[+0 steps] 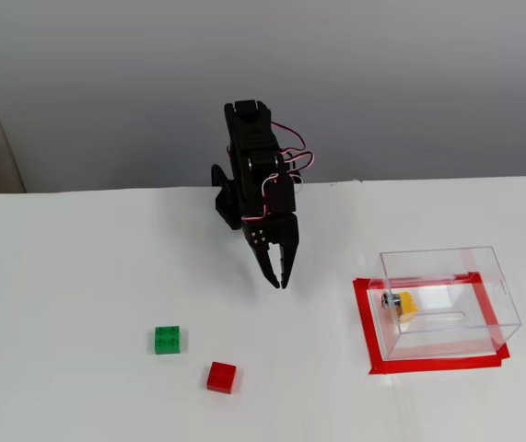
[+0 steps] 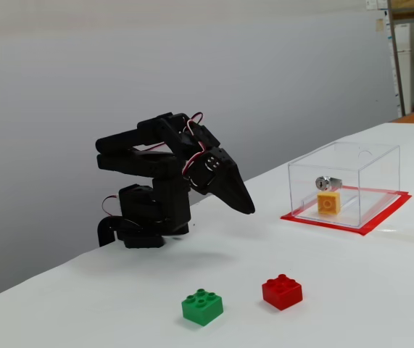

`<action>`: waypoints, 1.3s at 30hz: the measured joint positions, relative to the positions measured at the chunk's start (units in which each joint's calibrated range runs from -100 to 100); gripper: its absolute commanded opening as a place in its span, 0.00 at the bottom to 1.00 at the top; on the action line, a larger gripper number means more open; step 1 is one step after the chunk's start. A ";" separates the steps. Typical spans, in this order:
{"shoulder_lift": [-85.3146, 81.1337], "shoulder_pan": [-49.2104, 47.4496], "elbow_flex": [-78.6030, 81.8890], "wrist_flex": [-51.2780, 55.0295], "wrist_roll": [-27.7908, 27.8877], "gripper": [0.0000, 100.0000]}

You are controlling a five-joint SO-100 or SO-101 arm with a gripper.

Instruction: Pick the yellow lego brick and place it into the transparent box

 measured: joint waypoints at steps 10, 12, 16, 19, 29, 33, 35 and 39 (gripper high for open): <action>-12.09 -0.11 12.44 -3.17 -0.20 0.02; -12.77 0.00 13.24 -3.17 -0.20 0.02; -12.94 2.46 15.27 -3.43 -0.20 0.02; -12.94 3.74 16.42 -3.43 -0.20 0.02; -12.94 5.13 16.42 -3.43 -0.20 0.02; -12.94 4.81 16.42 -3.43 -0.20 0.02; -12.94 5.34 16.42 -3.43 -0.20 0.02; -12.94 5.13 16.42 -3.43 -0.20 0.02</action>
